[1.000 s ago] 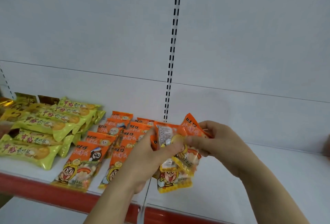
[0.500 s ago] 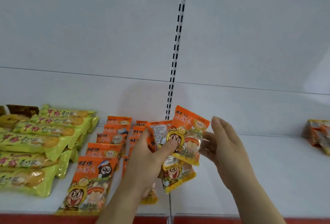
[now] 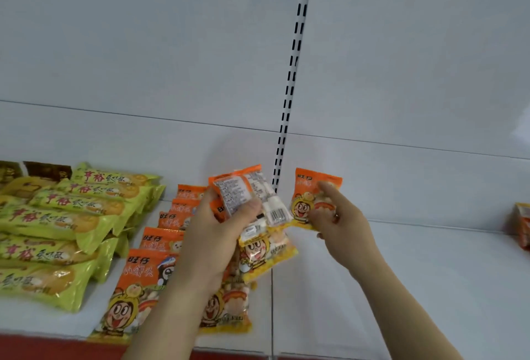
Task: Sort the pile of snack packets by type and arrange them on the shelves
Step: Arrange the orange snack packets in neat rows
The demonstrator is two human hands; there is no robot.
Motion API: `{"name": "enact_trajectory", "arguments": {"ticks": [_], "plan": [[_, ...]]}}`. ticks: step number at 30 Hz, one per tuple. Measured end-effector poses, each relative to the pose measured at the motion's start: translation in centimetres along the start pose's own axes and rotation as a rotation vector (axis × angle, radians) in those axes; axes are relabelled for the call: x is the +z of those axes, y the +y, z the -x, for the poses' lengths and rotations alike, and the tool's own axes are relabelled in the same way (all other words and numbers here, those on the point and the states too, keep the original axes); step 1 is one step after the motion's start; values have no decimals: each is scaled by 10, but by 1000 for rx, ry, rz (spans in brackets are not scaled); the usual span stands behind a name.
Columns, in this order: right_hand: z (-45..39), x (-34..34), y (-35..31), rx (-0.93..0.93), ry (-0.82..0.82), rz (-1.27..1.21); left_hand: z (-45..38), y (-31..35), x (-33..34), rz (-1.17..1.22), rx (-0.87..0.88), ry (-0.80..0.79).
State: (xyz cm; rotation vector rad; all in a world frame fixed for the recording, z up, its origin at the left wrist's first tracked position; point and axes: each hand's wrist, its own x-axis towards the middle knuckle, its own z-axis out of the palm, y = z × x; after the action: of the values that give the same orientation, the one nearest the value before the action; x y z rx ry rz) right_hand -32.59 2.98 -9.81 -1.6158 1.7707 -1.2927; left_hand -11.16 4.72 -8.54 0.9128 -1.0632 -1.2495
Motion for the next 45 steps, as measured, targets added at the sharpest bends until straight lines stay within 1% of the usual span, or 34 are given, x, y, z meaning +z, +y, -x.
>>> {"name": "enact_trajectory", "arguments": {"ticks": [3, 5, 8, 10, 13, 15, 18, 20, 23, 25, 26, 27, 28, 29, 30, 31, 33, 35, 37, 39, 40, 42, 45], "plan": [[-15, 24, 13, -2, -194, 196, -4, 2, -7, 9, -23, 19], [-21, 41, 22, -66, -266, 316, -5, 2, -11, 18, -30, 23], [-27, 58, 41, -180, -311, 607, -7, 0, -16, 25, -36, 33], [-28, 62, 48, -164, -307, 728, -8, -1, -16, 13, -33, 27], [-28, 63, 48, -147, -334, 801, -7, -2, -15, -15, -33, 17], [-28, 62, 46, -99, -356, 816, -6, -4, -15, -27, -31, 15], [-29, 57, 47, -67, -314, 812, -5, -4, -13, -35, -35, 2], [-29, 53, 45, -85, -314, 843, -4, -3, -11, -40, -29, -2], [-31, 52, 46, -34, -378, 806, -1, -2, -4, -61, -26, -13], [-28, 47, 44, -11, -365, 765, 1, -2, 0, -66, -33, -34], [-26, 43, 37, -25, -311, 667, 1, -1, 1, -69, -36, -47], [-20, 34, 24, -29, -224, 539, 1, -1, 2, -71, -39, -56], [-12, 26, 11, -7, -129, 353, 1, -2, 4, -74, -41, -58], [-2, 18, -4, 42, -71, 144, 1, -2, 6, -81, -38, -50], [8, 11, -18, 74, -65, -39, 1, -3, 9, -97, -29, -43], [19, 7, -31, 66, -122, -132, 1, -3, 13, -126, -10, -38], [37, 5, -46, 24, -211, -161, 2, -3, 20, -191, 33, -28], [43, 7, -46, 36, -147, -206, 3, -3, 25, -169, 29, -60], [42, 5, -40, 90, -45, -285, 5, -3, 26, -117, -33, -166], [41, 3, -37, 149, 26, -362, 6, -6, 24, -148, -26, -226], [40, 3, -35, 166, 65, -386, 6, -8, 24, -172, -4, -213], [41, 1, -36, 155, 133, -403, 5, -13, 23, -188, 10, -131], [46, -8, -41, 52, 321, -354, 3, -19, 21, -144, -23, -47]]}}
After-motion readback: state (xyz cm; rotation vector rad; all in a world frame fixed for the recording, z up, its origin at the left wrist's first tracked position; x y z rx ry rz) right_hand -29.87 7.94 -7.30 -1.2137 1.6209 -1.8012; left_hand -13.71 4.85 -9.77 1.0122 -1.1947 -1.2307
